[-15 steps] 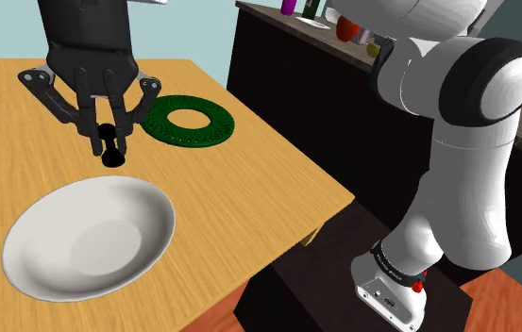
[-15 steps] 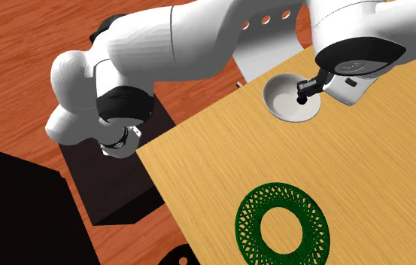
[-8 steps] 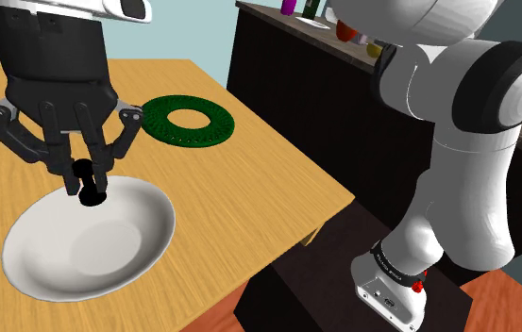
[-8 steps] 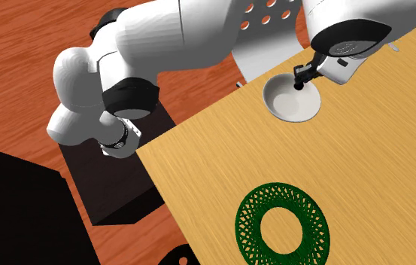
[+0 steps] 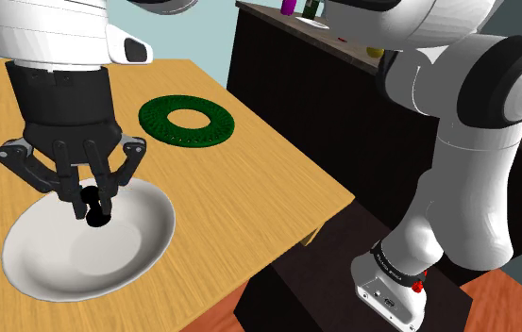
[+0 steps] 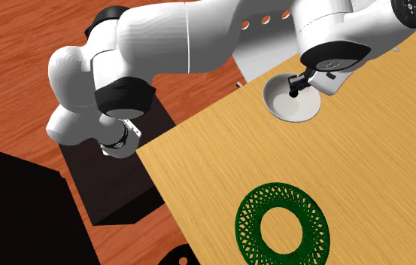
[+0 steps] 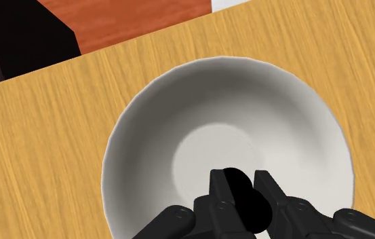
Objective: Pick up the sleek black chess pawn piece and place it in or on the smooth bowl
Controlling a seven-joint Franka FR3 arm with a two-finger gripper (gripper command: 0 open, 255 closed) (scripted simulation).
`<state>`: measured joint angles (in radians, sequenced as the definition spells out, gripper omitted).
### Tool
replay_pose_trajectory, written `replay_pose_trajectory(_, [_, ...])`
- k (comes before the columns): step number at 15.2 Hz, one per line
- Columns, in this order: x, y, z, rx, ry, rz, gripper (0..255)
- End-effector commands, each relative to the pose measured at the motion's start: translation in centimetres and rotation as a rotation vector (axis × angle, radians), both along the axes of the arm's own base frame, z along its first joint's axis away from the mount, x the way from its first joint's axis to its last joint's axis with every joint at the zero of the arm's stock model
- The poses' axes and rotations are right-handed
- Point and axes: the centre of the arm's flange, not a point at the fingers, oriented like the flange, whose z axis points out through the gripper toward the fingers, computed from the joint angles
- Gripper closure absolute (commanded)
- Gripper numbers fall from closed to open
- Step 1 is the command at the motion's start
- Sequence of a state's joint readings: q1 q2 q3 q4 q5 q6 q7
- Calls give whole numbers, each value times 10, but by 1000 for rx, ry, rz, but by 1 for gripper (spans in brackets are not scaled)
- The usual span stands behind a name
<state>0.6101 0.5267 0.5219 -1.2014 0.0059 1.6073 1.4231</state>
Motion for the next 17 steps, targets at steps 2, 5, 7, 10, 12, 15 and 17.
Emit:
replay_pose_trajectory(2, [0,0,-15,0,0,0,255])
replay_pose_trajectory(5, [0,0,-17,0,0,0,255])
replay_pose_trajectory(7, [0,0,-17,0,0,0,255])
replay_pose_trajectory(10, [0,0,-17,0,0,0,255])
replay_pose_trajectory(12, [0,0,-17,0,0,0,0])
replay_pose_trajectory(15, [0,0,-17,0,0,0,0])
replay_pose_trajectory(17, [3,-1,-4,0,0,0,0])
